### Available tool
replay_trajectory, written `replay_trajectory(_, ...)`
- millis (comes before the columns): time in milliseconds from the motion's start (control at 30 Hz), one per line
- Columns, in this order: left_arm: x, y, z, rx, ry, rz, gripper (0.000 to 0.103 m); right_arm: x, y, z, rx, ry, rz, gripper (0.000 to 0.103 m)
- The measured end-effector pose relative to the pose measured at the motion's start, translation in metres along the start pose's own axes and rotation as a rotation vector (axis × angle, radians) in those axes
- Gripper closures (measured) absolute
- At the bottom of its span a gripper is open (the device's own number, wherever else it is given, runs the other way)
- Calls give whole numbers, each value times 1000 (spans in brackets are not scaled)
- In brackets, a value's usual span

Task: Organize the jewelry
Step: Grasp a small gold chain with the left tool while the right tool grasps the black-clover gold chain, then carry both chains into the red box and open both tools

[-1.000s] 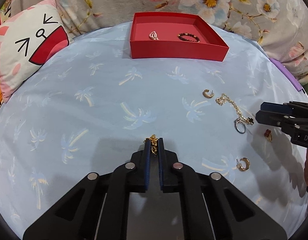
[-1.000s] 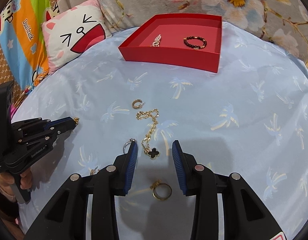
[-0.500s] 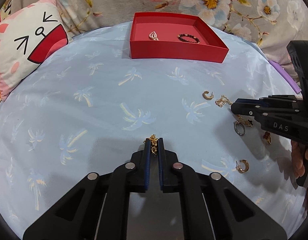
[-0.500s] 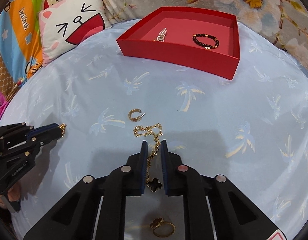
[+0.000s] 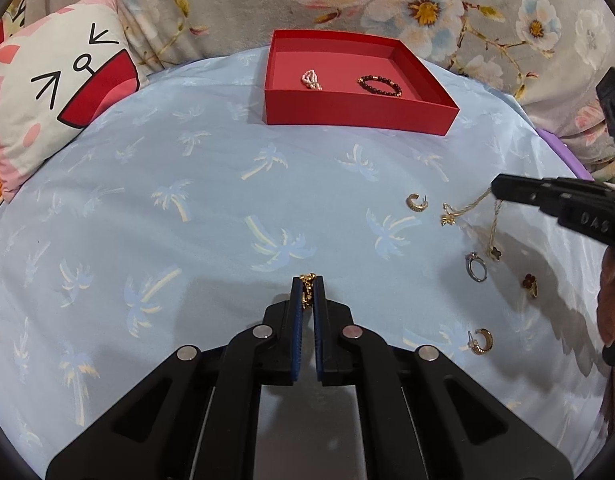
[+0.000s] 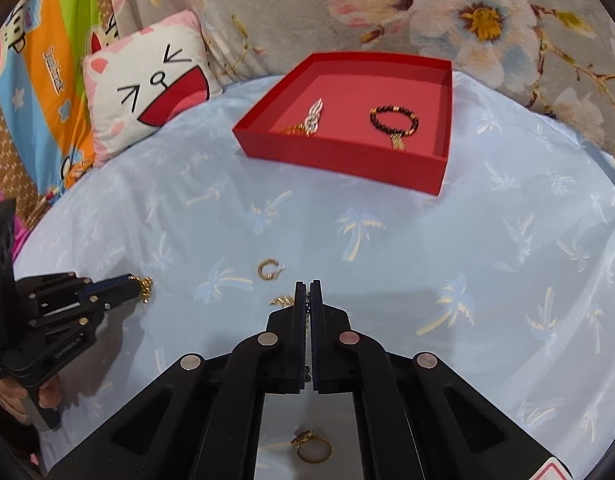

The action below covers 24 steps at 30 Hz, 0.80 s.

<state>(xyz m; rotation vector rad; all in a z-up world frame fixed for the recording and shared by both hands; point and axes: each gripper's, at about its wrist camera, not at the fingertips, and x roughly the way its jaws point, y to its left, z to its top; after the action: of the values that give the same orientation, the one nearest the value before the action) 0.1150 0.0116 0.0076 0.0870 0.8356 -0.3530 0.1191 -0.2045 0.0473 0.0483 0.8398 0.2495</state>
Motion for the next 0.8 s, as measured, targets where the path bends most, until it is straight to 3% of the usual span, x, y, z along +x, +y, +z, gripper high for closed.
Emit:
replay_trajectory(467, -16, -4, 36, 38, -52, -38, 99, -45, -23, 45, 12, -127, -49, 102)
replay_trajectory(800, -12, -8, 107, 94, -106, -58, 99, -44, -40, 104, 23, -161, -62, 102)
